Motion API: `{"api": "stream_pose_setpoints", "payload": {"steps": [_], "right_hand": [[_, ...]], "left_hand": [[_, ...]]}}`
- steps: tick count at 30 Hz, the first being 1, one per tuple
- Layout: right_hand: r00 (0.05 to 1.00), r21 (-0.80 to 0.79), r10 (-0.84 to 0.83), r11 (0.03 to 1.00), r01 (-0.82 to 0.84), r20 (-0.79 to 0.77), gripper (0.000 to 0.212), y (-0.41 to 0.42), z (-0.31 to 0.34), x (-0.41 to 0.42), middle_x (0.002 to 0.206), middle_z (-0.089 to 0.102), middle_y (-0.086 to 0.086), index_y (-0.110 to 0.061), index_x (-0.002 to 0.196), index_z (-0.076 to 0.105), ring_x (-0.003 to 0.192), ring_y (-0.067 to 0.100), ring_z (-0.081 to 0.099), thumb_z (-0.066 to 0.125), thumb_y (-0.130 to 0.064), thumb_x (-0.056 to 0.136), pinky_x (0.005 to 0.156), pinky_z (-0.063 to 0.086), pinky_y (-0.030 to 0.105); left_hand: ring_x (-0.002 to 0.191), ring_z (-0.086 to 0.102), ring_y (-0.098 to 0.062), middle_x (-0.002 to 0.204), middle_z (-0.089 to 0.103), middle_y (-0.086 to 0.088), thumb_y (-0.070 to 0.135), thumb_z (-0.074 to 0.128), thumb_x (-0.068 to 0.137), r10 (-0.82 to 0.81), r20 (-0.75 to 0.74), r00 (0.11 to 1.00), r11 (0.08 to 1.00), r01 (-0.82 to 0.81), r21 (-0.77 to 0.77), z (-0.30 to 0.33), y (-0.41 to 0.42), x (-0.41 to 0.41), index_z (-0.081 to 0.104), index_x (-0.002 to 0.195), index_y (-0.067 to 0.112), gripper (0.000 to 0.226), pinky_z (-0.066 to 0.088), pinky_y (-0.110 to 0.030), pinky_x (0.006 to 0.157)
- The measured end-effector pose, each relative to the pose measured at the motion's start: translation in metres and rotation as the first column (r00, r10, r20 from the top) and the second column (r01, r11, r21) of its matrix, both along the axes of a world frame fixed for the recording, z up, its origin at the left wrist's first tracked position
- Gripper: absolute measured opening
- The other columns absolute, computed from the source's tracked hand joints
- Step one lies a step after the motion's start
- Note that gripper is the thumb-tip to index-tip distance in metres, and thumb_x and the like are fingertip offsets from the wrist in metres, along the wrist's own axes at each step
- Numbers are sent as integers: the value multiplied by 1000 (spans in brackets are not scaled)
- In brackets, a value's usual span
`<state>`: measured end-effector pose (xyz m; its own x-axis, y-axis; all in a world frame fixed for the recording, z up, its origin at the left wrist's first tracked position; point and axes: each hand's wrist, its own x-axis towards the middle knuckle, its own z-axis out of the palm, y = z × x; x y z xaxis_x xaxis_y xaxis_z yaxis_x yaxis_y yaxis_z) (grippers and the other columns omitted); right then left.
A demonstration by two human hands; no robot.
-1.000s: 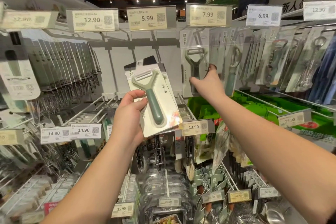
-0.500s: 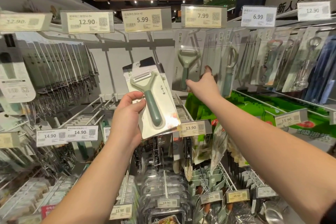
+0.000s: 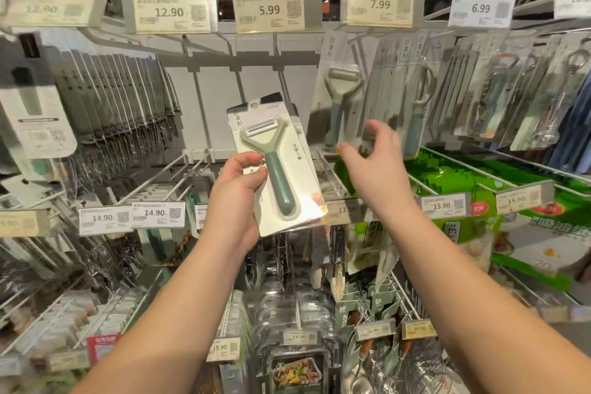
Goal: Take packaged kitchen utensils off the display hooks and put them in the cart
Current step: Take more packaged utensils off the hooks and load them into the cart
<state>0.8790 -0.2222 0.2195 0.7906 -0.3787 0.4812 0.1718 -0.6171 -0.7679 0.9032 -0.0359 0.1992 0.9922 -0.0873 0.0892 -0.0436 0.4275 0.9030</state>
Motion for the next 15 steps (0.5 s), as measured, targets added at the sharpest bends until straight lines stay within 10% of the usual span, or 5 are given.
{"api": "stream_pose_setpoints", "payload": {"steps": [5,9,15], "right_hand": [[952,-63,251,962,-265,-173,68,29,8,-19,132,55,-11,-25,152,35,104,1,57,56,-55,94,88,47,22],[913,-79,277,946,-313,-299,101,47,3,-17,144,51,-7,-36,152,30,114,18,64,64,-78,67,95,55,45],[889,-33,313,939,-343,-335,91,58,-5,-15,125,62,-7,-41,133,50,103,18,67,67,-80,52,86,59,45]], "left_hand": [[79,71,-28,98,72,-13,-1,52,98,6,8,1000,1000,-6,16,1,-1,-4,61,94,21,25,56,-49,76],[107,67,-40,123,63,-25,-3,52,96,56,40,998,998,-58,37,3,-2,-12,57,98,23,27,50,-58,99],[88,69,-27,118,57,-15,-3,51,98,120,98,988,990,-127,68,2,2,-15,49,106,29,32,60,-41,73]]}}
